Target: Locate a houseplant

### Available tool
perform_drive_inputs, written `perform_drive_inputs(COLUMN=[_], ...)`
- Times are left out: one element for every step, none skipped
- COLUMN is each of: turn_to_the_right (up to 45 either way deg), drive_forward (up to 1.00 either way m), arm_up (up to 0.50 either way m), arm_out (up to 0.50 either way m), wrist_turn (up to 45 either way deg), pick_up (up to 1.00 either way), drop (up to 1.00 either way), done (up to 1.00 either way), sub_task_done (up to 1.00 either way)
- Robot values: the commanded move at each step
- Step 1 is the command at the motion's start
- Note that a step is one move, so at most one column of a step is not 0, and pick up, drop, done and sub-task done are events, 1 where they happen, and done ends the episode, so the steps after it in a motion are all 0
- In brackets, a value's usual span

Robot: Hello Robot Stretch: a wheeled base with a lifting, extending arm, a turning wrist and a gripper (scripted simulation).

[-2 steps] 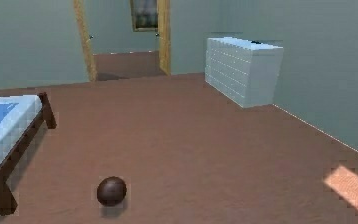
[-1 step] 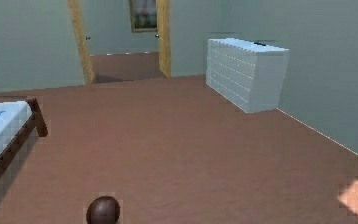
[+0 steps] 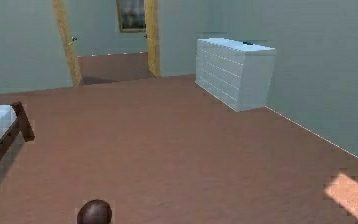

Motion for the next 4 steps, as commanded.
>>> perform_drive_inputs(turn_to_the_right=[0.0, 0.0, -45.0, -3.0], drive_forward=[1.0, 0.45, 0.0, 0.0], arm_up=[0.0, 0.0, 0.0, 0.0], arm_out=[0.0, 0.0, 0.0, 0.0], wrist_turn=[0.0, 0.0, 0.0, 0.0], pick_up=[0.0, 0.0, 0.0, 0.0], drop=[0.0, 0.0, 0.0, 0.0], done=[0.0, 0.0, 0.0, 0.0], sub_task_done=[0.0, 0.0, 0.0, 0.0])
